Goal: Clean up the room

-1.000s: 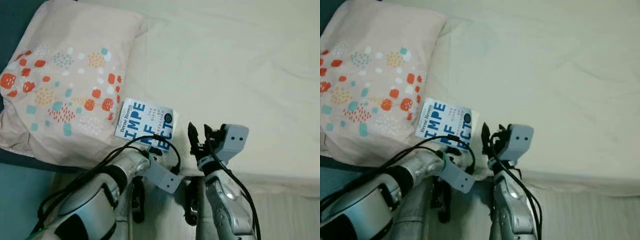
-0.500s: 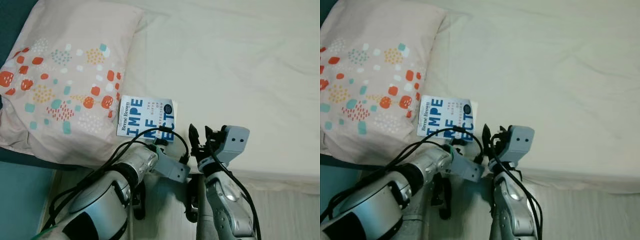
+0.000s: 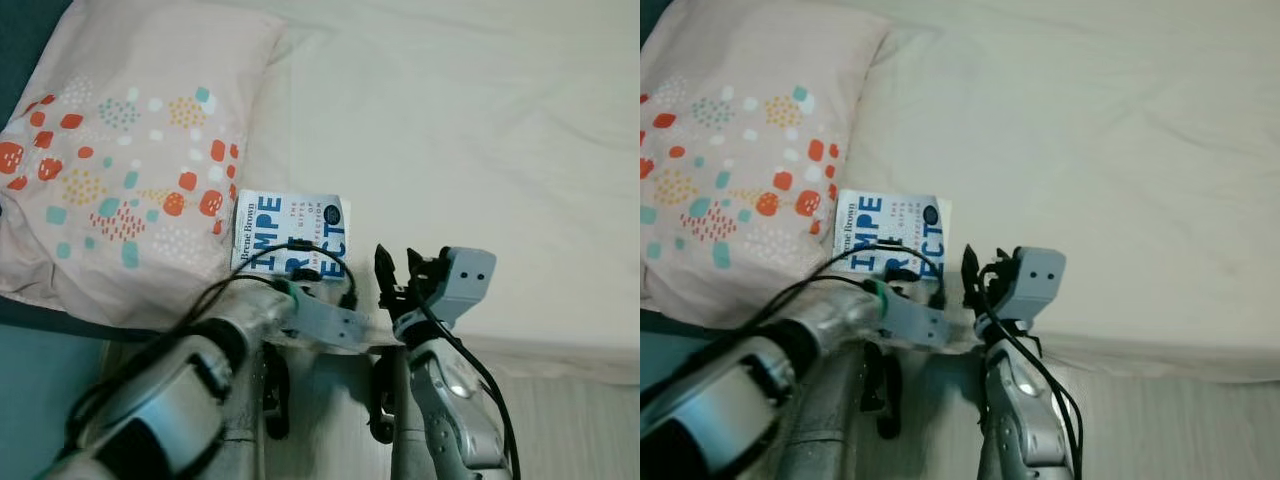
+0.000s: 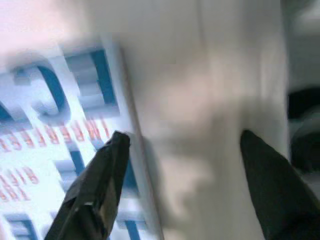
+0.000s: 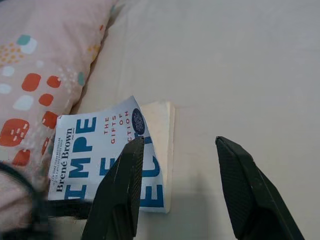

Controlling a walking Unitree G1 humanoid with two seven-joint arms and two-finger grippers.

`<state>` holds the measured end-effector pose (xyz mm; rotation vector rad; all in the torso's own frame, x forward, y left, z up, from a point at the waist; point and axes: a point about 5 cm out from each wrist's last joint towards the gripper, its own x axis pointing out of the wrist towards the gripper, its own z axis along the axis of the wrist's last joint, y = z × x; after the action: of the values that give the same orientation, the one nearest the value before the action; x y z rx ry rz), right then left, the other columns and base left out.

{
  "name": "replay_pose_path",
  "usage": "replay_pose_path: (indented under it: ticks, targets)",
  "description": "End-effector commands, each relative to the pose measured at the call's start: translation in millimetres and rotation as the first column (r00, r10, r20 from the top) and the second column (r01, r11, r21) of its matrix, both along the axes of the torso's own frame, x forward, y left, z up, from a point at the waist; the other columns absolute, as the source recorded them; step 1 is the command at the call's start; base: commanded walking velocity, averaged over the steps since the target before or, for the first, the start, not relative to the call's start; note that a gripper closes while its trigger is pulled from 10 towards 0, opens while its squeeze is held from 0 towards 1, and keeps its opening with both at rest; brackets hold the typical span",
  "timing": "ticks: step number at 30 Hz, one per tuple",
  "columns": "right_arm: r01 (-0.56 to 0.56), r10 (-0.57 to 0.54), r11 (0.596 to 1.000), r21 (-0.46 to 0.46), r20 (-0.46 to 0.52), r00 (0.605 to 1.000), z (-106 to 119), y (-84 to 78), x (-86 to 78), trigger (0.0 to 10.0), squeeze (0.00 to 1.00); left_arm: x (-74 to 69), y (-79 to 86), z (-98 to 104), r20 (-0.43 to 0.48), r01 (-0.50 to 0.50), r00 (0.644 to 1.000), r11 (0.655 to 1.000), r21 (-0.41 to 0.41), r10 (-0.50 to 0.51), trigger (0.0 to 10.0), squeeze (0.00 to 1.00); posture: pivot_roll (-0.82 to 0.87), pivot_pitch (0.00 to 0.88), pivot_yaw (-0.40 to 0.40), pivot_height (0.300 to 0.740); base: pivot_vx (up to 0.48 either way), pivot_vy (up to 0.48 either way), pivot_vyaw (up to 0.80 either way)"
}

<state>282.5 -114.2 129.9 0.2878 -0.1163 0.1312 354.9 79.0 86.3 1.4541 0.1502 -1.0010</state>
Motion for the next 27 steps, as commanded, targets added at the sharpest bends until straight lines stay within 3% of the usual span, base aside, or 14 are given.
replay_pose_path:
  ticks: [1,2,6,7,8,9,10,12,15,17,21,22,23,27]
  targets:
    - [-0.013,0.015,0.998,0.054,-0.038,0.999,-10.5,9.9,-3.3,10.0,0.00,-17.1,11.7,-10.5,-0.132,0.051,0.989,0.996,-0.076,-0.061,10.0,0.00,0.02,0.320,0.168,0.630,0.000,0.000,0.00]
    - [-0.017,0.019,0.998,0.053,-0.037,0.999,-10.0,9.2,-0.8,10.0,0.00,-23.5,17.7,-4.2,-0.165,0.055,0.983,0.987,-0.152,-0.080,10.0,0.00,0.03,0.304,0.159,0.630,0.000,0.000,0.00]
    - [-0.021,0.022,0.998,0.052,-0.033,0.999,-8.7,8.8,1.8,10.0,0.00,-30.0,19.6,5.2,-0.177,0.044,0.980,0.967,-0.250,-0.090,10.0,0.00,0.03,0.300,0.157,0.630,0.000,0.000,0.00]
    - [-0.025,0.026,0.999,0.048,-0.028,0.999,-7.1,8.2,5.0,10.0,0.00,-36.5,16.1,19.1,-0.179,-0.001,0.981,0.919,-0.393,-0.076,10.0,0.00,0.03,0.280,0.147,0.630,0.000,0.000,0.00]
    - [-0.029,0.030,0.999,0.044,-0.019,0.999,-5.0,7.7,8.5,10.0,0.00,-41.0,10.7,35.7,-0.162,-0.055,0.986,0.828,-0.558,-0.043,10.0,0.00,0.04,0.262,0.140,0.630,0.000,0.000,0.00]
    - [-0.029,0.030,0.999,0.044,-0.019,0.999,-5.0,7.7,8.5,10.0,0.00,-41.0,10.7,35.7,-0.162,-0.055,0.986,0.828,-0.558,-0.043,10.0,0.00,0.04,0.262,0.140,0.630,0.000,0.000,0.00]
    - [-0.034,0.034,0.999,0.039,-0.010,0.999,-2.7,8.1,11.6,10.0,0.00,-41.2,8.1,51.8,-0.128,-0.113,0.991,0.699,-0.706,0.031,10.0,0.00,0.04,0.240,0.130,0.630,0.000,0.000,0.00]
    - [-0.034,0.034,0.999,0.039,-0.010,0.999,-2.7,8.1,11.6,10.0,0.00,-41.2,8.1,51.8,-0.128,-0.113,0.991,0.699,-0.706,0.031,10.0,0.00,0.04,0.240,0.130,0.630,0.000,0.000,0.00]
    - [-0.053,0.052,0.998,0.034,0.023,0.998,5.3,12.3,16.7,10.0,0.00,-28.8,20.0,83.4,-0.083,-0.191,0.933,0.289,-0.938,0.349,10.0,0.00,0.02,0.180,0.094,0.630,0.000,0.000,0.00]
    - [-0.062,0.061,0.997,0.034,0.040,0.997,8.4,14.8,16.9,10.0,0.00,-27.0,32.2,90.0,-0.067,-0.168,0.880,0.175,-0.970,0.470,10.0,0.00,0.01,0.155,0.080,0.630,0.000,0.000,0.00]
    - [-0.066,0.064,0.997,0.033,0.057,0.996,11.2,15.8,15.6,10.0,0.00,-31.8,48.7,94.3,-0.035,-0.132,0.808,0.123,-0.984,0.588,10.0,0.00,0.01,0.137,0.070,0.630,0.000,0.000,0.00]
    - [-0.061,0.059,0.998,0.027,0.070,0.996,13.1,15.3,15.2,10.0,0.00,-39.3,66.6,97.1,0.004,-0.106,0.722,0.116,-0.988,0.692,10.0,0.00,0.00,0.120,0.065,0.630,0.000,0.000,0.00]
    - [-0.051,0.050,0.999,0.018,0.075,0.996,12.9,12.5,14.8,10.0,0.00,-45.5,76.0,92.8,-0.024,-0.140,0.677,0.096,-0.985,0.736,10.0,0.00,0.00,0.106,0.062,0.630,0.000,0.000,0.00]
    - [-0.025,0.024,1.000,0.009,0.080,0.996,11.6,3.6,14.1,10.0,0.00,-57.8,88.2,77.2,-0.098,-0.243,0.629,0.075,-0.967,0.771,10.0,0.00,0.00,0.096,0.059,0.630,0.000,0.000,0.00]
